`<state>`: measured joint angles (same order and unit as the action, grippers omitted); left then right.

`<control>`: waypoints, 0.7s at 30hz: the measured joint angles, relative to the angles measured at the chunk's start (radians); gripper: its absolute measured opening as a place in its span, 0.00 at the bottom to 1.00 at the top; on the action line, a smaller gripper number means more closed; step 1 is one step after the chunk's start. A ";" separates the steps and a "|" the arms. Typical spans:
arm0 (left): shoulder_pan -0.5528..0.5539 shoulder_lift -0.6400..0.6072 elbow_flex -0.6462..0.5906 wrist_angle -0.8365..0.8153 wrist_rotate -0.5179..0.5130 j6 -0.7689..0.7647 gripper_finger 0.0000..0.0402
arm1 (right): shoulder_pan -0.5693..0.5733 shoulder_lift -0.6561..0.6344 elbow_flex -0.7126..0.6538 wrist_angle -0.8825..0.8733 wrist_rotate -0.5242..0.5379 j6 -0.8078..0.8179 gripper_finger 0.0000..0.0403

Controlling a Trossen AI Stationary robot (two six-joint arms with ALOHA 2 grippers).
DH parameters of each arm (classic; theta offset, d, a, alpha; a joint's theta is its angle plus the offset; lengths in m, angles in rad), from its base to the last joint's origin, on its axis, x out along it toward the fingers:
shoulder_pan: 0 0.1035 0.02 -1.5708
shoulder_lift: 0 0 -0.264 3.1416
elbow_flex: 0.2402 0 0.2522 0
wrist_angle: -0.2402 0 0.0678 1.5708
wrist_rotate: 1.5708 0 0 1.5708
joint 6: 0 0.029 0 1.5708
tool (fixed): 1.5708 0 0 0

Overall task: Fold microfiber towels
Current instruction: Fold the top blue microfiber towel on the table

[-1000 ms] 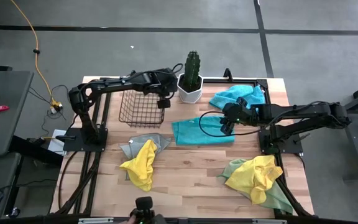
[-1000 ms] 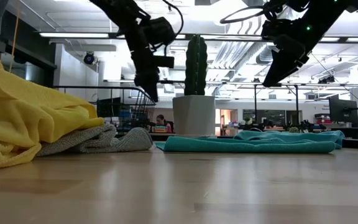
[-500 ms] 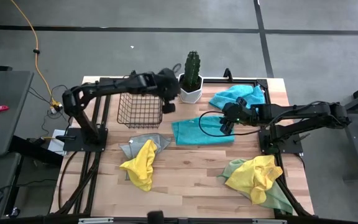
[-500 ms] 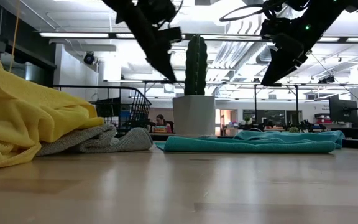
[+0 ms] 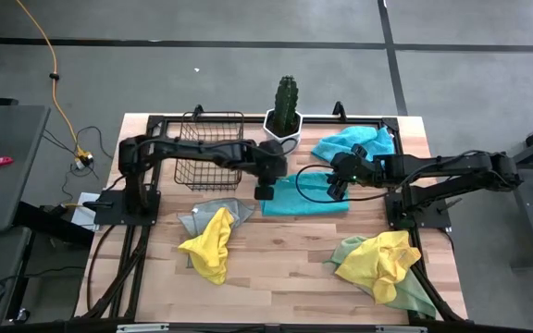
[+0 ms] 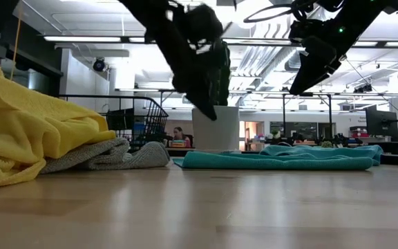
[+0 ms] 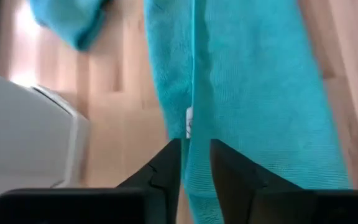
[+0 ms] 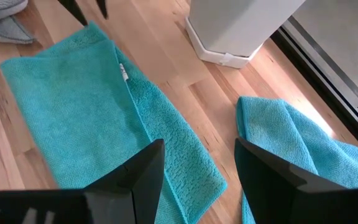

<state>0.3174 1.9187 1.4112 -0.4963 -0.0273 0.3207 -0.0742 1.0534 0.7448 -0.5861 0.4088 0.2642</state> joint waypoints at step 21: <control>0.031 0.166 0.000 0.046 0.042 0.057 0.33 | 0.000 0.000 0.000 0.000 0.000 -0.003 0.47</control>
<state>0.3485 2.0846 1.4117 -0.4507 0.0147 0.3779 -0.0742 1.0534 0.7448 -0.5864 0.4091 0.2611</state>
